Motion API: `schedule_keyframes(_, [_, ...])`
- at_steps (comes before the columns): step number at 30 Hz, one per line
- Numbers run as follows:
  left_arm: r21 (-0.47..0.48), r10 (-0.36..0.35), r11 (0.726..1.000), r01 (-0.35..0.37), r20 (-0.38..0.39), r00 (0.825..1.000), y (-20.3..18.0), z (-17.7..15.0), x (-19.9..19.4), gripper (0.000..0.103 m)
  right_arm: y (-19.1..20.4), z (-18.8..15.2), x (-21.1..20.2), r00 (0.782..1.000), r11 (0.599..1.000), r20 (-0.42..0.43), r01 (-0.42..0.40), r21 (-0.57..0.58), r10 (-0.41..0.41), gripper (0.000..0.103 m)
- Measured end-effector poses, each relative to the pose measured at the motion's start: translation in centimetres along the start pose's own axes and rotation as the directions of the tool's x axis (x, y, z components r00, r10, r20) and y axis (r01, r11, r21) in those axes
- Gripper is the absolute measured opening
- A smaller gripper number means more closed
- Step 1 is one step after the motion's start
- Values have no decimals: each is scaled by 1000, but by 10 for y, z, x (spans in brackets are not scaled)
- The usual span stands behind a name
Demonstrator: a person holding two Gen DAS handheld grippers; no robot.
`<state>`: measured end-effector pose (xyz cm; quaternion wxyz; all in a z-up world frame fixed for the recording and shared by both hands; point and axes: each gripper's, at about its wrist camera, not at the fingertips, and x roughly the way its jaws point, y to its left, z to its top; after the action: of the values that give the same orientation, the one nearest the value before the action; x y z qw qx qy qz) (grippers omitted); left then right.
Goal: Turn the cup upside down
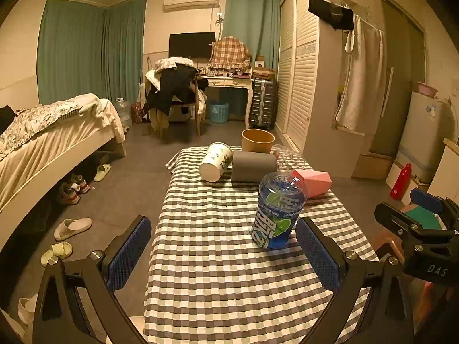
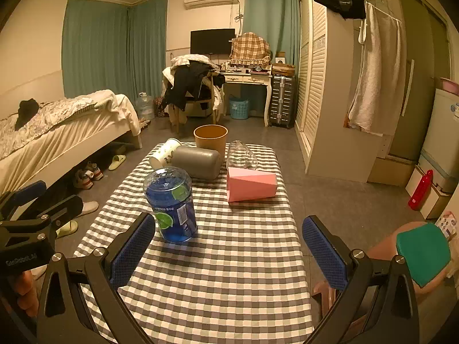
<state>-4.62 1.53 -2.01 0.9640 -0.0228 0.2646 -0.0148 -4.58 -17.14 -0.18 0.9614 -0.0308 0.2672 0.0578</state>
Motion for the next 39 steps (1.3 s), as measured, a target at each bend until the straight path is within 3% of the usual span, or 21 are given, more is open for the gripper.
schedule_keyframes(39, [45, 7, 999, -7, 17, 1000, -5, -6, -3, 103, 0, -7, 10, 1000, 1000, -28, 7, -3, -7, 103])
